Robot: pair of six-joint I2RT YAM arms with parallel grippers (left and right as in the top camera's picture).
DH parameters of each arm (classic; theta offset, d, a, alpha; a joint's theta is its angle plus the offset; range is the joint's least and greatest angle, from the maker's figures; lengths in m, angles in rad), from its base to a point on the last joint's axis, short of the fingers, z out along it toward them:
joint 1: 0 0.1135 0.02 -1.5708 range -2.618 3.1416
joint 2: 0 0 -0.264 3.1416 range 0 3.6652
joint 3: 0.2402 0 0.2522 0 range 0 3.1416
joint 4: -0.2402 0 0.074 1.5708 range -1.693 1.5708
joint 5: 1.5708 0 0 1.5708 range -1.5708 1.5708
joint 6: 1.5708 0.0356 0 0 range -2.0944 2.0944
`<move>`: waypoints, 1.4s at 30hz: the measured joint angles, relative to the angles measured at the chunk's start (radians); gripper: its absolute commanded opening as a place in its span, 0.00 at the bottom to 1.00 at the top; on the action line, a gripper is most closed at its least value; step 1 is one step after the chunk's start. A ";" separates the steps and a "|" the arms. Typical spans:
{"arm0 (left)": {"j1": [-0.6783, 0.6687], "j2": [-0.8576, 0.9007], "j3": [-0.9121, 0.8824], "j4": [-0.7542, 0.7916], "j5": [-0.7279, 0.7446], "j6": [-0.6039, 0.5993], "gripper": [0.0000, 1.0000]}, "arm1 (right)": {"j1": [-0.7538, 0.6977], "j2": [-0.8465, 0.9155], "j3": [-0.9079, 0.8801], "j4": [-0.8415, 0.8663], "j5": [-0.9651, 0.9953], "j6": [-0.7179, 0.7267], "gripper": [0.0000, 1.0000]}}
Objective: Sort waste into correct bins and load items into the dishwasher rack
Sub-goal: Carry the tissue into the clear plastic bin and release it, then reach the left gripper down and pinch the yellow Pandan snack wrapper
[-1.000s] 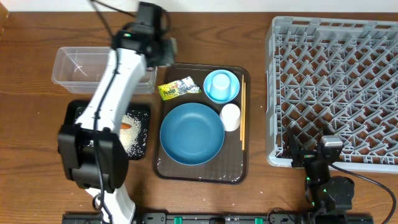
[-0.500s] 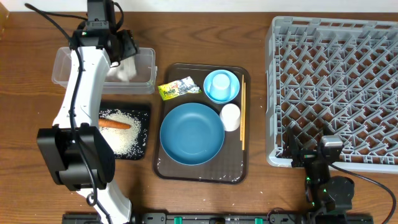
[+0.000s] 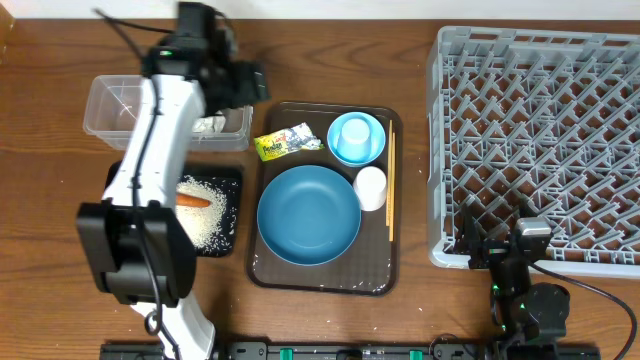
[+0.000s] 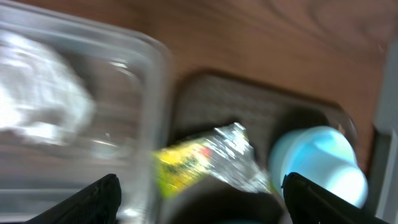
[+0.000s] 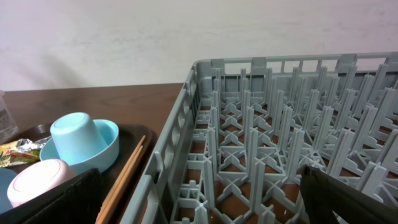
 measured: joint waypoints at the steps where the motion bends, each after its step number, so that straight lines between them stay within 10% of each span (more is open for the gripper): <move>1: -0.026 0.000 -0.002 -0.007 -0.002 -0.011 0.85 | 0.000 0.000 0.000 0.000 0.000 0.000 0.99; 34: -0.238 0.127 -0.277 0.257 -0.108 -0.383 0.81 | 0.000 0.000 0.000 0.000 0.000 0.000 0.99; 42: -0.238 0.139 -0.278 0.269 -0.108 -0.404 0.50 | 0.000 0.000 0.000 0.000 0.000 0.000 0.99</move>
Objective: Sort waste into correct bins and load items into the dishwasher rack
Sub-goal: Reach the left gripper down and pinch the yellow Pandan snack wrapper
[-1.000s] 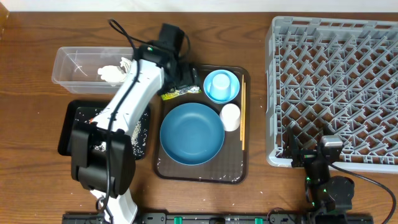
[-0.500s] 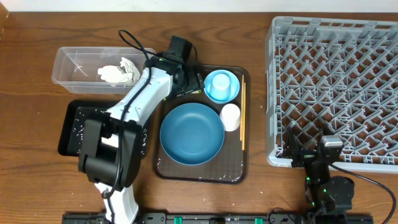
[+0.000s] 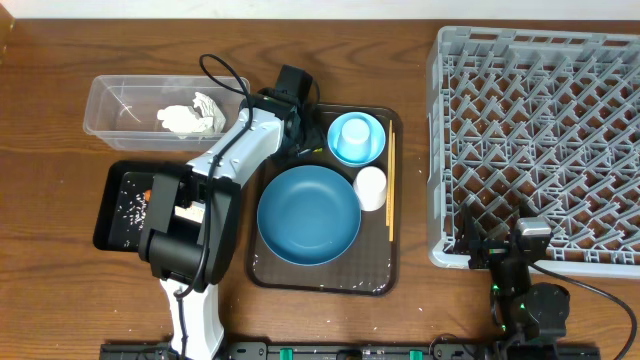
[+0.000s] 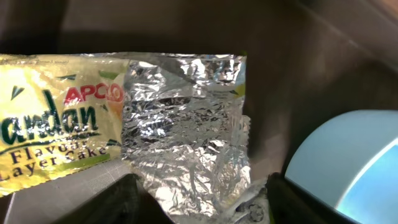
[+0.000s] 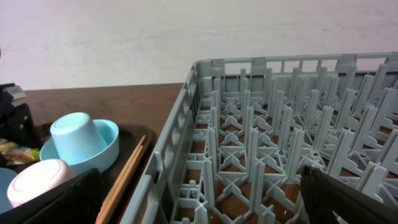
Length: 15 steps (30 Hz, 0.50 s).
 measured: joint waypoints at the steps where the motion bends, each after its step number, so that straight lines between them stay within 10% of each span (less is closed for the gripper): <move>1: 0.000 0.002 0.000 0.000 -0.001 -0.003 0.44 | 0.000 0.000 0.000 0.000 0.000 0.000 0.99; 7: 0.000 0.011 0.000 0.000 -0.004 -0.005 0.07 | 0.000 0.000 0.000 0.000 0.000 0.000 0.99; 15: 0.000 -0.003 0.000 -0.002 -0.006 -0.006 0.06 | 0.000 0.000 0.000 0.000 0.000 0.000 0.99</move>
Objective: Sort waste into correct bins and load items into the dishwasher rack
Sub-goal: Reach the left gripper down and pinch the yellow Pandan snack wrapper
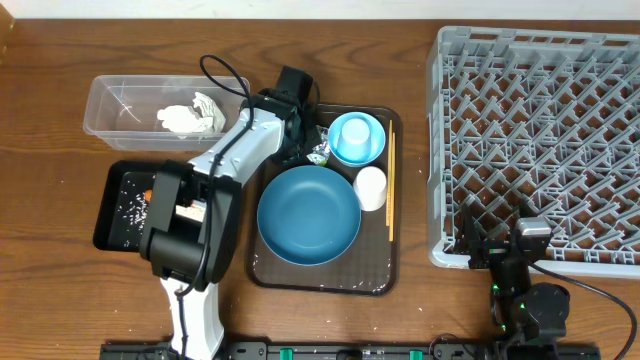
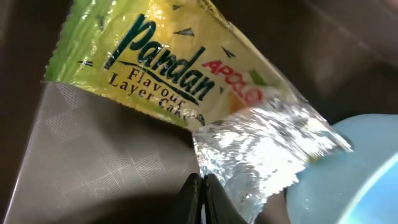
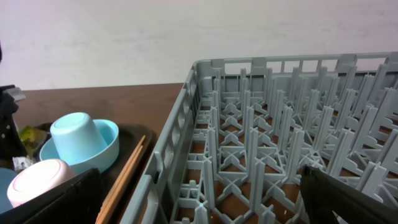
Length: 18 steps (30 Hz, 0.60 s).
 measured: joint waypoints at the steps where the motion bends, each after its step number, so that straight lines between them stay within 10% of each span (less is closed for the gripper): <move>1: 0.000 -0.012 0.000 0.000 0.000 0.000 0.06 | 0.000 0.000 0.000 0.000 0.000 0.000 0.99; 12: 0.000 -0.237 0.000 0.000 -0.013 0.000 0.07 | 0.000 0.000 0.000 0.000 0.000 0.000 0.99; 15: 0.000 -0.254 0.001 -0.008 -0.018 -0.001 0.47 | 0.000 0.000 0.000 0.000 0.000 0.000 0.99; 18: -0.002 -0.249 0.001 -0.054 0.000 -0.018 0.58 | 0.000 0.000 0.000 0.000 0.000 0.000 0.99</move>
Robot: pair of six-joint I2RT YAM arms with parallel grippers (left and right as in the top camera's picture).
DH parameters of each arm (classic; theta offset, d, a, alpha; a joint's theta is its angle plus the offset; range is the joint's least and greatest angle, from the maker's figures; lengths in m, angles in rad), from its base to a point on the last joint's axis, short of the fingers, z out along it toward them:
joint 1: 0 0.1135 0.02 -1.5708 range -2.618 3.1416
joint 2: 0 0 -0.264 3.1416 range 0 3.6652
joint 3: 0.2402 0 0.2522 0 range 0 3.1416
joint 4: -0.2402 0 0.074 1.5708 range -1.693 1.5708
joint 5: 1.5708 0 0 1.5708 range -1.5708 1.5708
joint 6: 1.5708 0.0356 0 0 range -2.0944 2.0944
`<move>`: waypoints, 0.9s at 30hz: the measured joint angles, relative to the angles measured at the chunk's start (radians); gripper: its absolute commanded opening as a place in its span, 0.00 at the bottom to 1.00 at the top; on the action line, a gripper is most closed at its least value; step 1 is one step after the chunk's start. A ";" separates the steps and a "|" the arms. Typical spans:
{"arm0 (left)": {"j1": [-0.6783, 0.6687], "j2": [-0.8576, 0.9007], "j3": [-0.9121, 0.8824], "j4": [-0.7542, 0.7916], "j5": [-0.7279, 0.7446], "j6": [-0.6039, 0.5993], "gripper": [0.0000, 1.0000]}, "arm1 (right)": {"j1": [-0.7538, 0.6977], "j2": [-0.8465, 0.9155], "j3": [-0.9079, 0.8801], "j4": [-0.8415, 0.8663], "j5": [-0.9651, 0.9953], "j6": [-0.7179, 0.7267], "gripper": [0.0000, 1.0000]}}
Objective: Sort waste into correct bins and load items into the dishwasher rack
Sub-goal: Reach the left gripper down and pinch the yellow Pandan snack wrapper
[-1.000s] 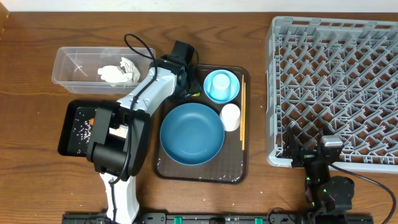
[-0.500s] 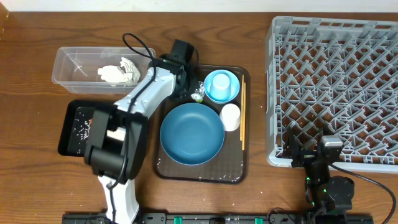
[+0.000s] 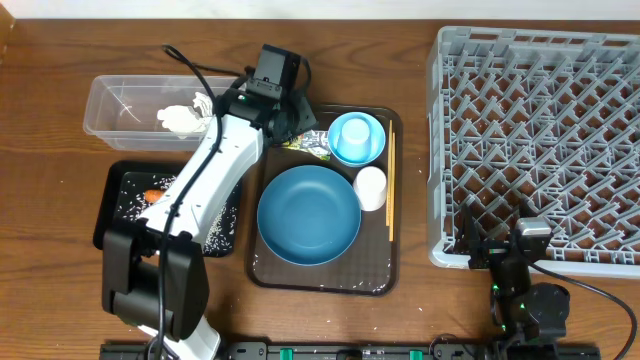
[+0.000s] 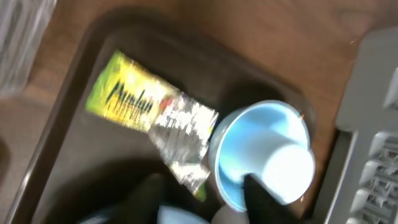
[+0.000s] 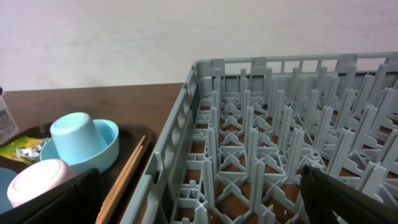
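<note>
A yellow-green Pandan cake wrapper [image 4: 143, 102] with a crumpled foil end lies flat on the brown tray [image 3: 320, 278], next to the light blue bowl [image 3: 356, 138] that holds an upturned cup. My left gripper [image 4: 204, 199] hovers above the tray's back left corner, open, with nothing between its blurred fingers; from overhead the left gripper [image 3: 288, 112] partly covers the wrapper [image 3: 312, 145]. My right gripper [image 5: 199, 208] rests open at the front edge of the grey dishwasher rack [image 3: 540, 120].
On the tray are a big blue plate [image 3: 308, 215], a white cup [image 3: 370, 187] and chopsticks [image 3: 390, 185]. A clear bin [image 3: 120, 110] with crumpled tissue stands at the back left. A black tray [image 3: 215, 225] with rice and a carrot piece lies in front of it.
My left gripper was down at the wrapper with its fingers shut together at the foil end. It is now higher and open, and the wrapper lies loose on the tray. The right arm is unmoved.
First my left gripper was open by the clear bin, the wrapper lying on the tray. Then it was low over the wrapper, fingers apart. Then it was shut at the foil end, the wrapper turned toward the bowl. Now it is raised and open, the wrapper left behind.
</note>
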 measured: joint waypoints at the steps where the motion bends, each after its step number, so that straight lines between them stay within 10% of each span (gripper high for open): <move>1: -0.002 0.004 0.000 -0.008 0.003 -0.009 0.59 | 0.000 0.000 0.000 0.000 0.000 0.000 0.99; 27: -0.030 0.216 0.000 0.036 0.064 -0.145 0.54 | 0.000 0.000 0.000 0.000 0.000 0.000 0.99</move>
